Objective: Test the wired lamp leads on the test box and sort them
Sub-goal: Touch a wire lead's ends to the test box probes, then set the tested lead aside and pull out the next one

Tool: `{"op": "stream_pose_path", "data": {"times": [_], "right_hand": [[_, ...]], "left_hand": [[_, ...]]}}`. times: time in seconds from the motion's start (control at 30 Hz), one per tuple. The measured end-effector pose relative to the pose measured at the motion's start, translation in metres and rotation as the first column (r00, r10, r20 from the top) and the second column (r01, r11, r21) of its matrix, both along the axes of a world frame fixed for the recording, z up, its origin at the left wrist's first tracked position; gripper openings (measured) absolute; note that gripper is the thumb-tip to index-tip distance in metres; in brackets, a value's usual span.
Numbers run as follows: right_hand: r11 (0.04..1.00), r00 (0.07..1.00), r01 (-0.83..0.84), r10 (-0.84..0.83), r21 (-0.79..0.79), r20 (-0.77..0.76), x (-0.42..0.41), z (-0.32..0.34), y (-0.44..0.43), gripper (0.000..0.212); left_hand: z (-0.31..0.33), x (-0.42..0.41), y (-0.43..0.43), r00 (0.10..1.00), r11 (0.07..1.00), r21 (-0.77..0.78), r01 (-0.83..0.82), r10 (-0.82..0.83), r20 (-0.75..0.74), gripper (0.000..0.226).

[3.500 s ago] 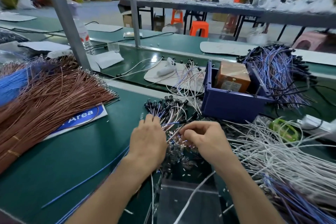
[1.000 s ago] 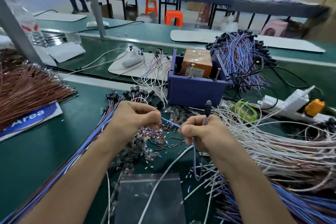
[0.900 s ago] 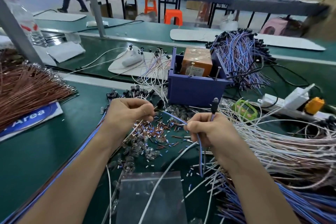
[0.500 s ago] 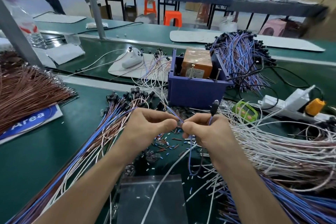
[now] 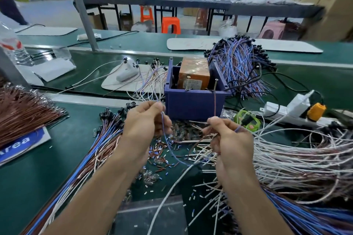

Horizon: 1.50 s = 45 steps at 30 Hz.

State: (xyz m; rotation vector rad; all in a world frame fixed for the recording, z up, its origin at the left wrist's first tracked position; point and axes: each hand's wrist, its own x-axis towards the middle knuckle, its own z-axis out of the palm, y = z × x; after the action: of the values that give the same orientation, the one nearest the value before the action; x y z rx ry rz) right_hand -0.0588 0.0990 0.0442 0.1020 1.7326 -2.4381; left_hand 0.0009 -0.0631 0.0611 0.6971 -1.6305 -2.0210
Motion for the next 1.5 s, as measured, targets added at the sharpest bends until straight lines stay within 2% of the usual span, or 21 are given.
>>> {"op": "stream_pose_path", "data": {"times": [0.17,0.3,0.37,0.5,0.7,0.87,1.03,1.23,1.33,1.4,1.5], "right_hand": [[0.998,0.998,0.064,-0.064,0.001,0.013,-0.004,-0.003,-0.003,0.036],[0.995,0.995,0.095,-0.095,-0.012,0.03,-0.011,-0.004,-0.004,0.035],[0.995,0.994,0.103,-0.103,-0.009,0.042,-0.015,-0.005,-0.005,0.031],[0.996,0.995,0.091,-0.091,0.006,0.034,-0.02,-0.008,-0.01,0.04],[0.994,0.994,0.102,-0.103,0.03,0.021,-0.026,-0.012,-0.014,0.04],[0.995,0.999,0.043,-0.041,0.088,-0.026,-0.024,-0.013,-0.014,0.031],[0.998,0.999,0.027,-0.026,0.056,-0.025,-0.024,-0.014,-0.012,0.025],[0.998,0.998,0.061,-0.061,-0.007,-0.008,-0.023,-0.01,-0.01,0.031],[0.995,0.996,0.084,-0.085,-0.056,-0.01,-0.022,-0.007,-0.007,0.034],[0.999,0.999,0.025,-0.025,-0.03,-0.029,-0.02,-0.003,-0.003,0.034],[0.967,0.968,-0.24,0.245,0.081,-0.055,-0.012,0.005,0.0,0.028]], "left_hand": [[-0.002,-0.028,0.023,0.988,0.987,0.051,-0.153,0.155,-0.02,0.023],[-0.004,-0.038,0.03,0.978,0.978,0.014,-0.207,0.207,-0.031,0.026],[-0.004,-0.041,0.028,0.978,0.979,-0.015,-0.205,0.205,-0.033,0.026],[-0.007,-0.045,0.023,0.981,0.979,-0.058,-0.196,0.195,-0.019,0.03],[-0.013,-0.049,0.02,0.993,0.984,-0.134,-0.119,0.118,-0.01,0.036],[-0.014,-0.051,0.018,0.996,0.98,-0.178,-0.085,0.088,0.007,0.033],[-0.014,-0.051,0.019,0.999,0.974,-0.221,-0.048,0.048,-0.005,0.03],[-0.012,-0.049,0.015,0.999,0.979,-0.196,-0.053,0.049,-0.023,0.028],[-0.014,-0.045,0.013,0.993,0.984,-0.14,-0.111,0.106,-0.048,0.029],[-0.016,-0.041,0.015,0.989,0.985,-0.104,-0.137,0.13,-0.076,0.031],[-0.014,-0.038,0.02,0.997,0.988,-0.147,-0.05,0.039,-0.072,0.034]]}}
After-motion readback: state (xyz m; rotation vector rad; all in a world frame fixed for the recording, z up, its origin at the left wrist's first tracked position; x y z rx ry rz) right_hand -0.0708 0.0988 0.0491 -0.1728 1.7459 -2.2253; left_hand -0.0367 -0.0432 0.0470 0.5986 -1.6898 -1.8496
